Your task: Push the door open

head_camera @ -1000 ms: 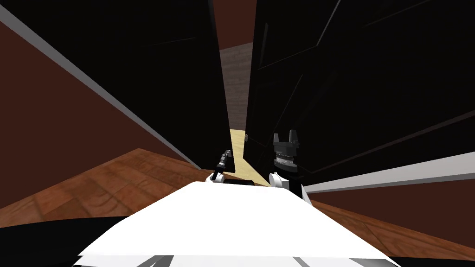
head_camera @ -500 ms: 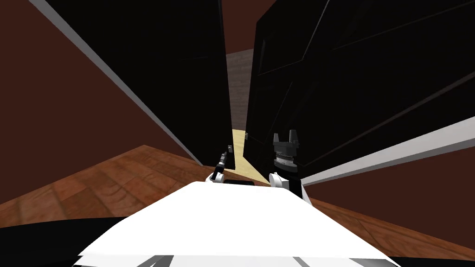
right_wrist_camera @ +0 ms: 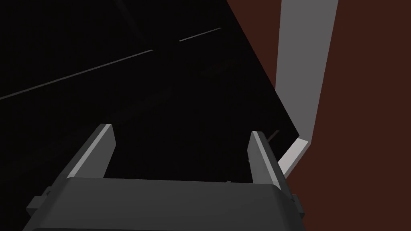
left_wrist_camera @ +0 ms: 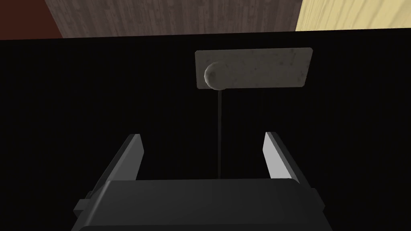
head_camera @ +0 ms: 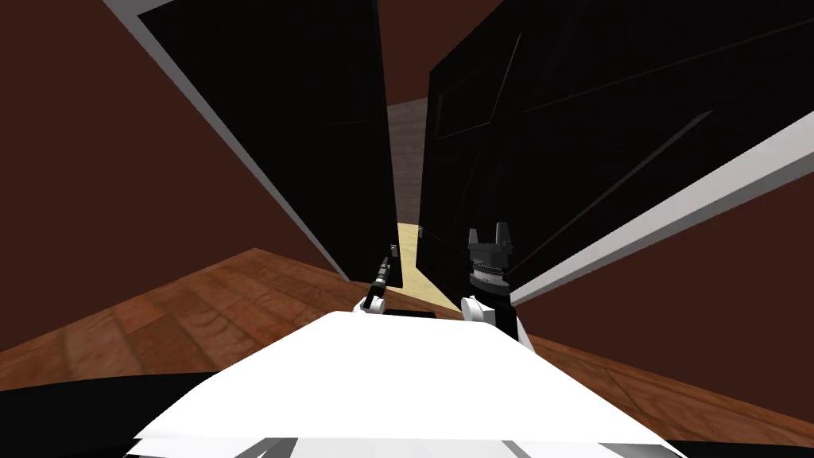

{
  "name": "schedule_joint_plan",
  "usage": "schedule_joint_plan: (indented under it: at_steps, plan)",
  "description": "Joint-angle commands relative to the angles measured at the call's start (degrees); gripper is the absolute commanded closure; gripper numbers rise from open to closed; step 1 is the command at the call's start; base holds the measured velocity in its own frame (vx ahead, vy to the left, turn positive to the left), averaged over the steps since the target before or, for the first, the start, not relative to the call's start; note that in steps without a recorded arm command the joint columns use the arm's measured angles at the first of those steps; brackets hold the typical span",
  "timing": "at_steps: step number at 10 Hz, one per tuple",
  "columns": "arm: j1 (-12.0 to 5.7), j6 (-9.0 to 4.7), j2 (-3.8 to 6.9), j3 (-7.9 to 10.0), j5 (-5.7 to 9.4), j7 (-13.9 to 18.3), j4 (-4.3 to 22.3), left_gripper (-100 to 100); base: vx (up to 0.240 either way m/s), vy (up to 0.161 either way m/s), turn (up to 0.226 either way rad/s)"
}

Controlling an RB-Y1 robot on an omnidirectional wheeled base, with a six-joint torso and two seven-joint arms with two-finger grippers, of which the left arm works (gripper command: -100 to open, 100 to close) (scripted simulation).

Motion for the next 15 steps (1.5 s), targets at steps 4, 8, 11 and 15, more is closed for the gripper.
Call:
schedule_joint_plan:
  at_steps: [4, 8, 11, 15]
  plan:
    - [-0.54, -1.50, -1.10, 1.02, 0.52, -2.3, 1.7, -100, 0.189, 0.033, -0.055]
    - [-0.67, -2.14, -3.05, 1.66, 0.85, -3.6, 2.3, -100, 0.187, 0.025, -0.046]
    - [-0.67, -2.14, -3.05, 1.66, 0.85, -3.6, 2.3, 100, -0.020, -0.006, 0.001]
    - [-0.92, -2.68, -2.24, 3.54, 2.30, -4.6, 2.9, 100, -0.002, 0.009, -0.060]
